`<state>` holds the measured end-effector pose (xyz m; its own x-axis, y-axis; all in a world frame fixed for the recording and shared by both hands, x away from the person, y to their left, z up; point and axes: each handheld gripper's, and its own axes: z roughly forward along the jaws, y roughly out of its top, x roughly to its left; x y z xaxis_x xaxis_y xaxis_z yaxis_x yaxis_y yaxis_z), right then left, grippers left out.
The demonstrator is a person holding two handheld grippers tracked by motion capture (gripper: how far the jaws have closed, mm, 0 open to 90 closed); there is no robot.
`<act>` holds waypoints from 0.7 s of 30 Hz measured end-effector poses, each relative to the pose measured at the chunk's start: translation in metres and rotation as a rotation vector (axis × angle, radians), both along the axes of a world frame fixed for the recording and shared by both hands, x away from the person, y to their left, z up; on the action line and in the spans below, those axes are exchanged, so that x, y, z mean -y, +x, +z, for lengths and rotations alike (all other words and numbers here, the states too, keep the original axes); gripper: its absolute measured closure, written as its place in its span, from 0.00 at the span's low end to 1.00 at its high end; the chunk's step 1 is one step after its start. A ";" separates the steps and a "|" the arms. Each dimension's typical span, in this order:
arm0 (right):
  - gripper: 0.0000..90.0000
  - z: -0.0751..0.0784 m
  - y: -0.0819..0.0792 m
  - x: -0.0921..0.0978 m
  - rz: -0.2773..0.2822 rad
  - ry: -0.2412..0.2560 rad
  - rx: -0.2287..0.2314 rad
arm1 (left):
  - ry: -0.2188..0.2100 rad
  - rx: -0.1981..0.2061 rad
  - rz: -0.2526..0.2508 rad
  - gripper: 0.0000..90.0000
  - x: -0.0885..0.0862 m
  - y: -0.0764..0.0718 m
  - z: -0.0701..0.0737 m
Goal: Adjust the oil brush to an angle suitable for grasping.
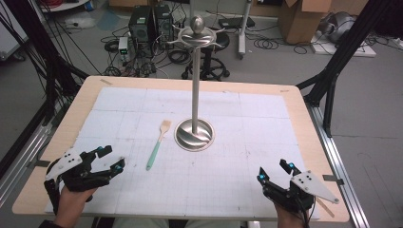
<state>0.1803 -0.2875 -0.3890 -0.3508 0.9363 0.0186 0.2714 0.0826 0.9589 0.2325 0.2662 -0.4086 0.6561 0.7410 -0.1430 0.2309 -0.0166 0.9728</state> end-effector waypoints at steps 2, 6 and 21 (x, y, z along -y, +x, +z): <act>0.27 -0.001 0.001 0.001 0.000 -0.001 -0.002 | 0.005 -0.005 -0.004 0.29 0.000 0.002 -0.001; 0.27 -0.001 0.003 0.001 0.001 0.003 -0.005 | -0.002 -0.017 -0.008 0.30 0.001 0.003 -0.002; 0.27 0.001 -0.006 0.000 -0.013 0.005 -0.002 | 0.047 -0.117 -0.190 0.70 0.033 0.017 -0.007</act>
<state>0.1748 -0.2871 -0.3883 -0.3384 0.9407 0.0238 0.2741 0.0744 0.9588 0.2495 0.2336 -0.4154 0.7654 0.6134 -0.1947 0.3305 -0.1150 0.9368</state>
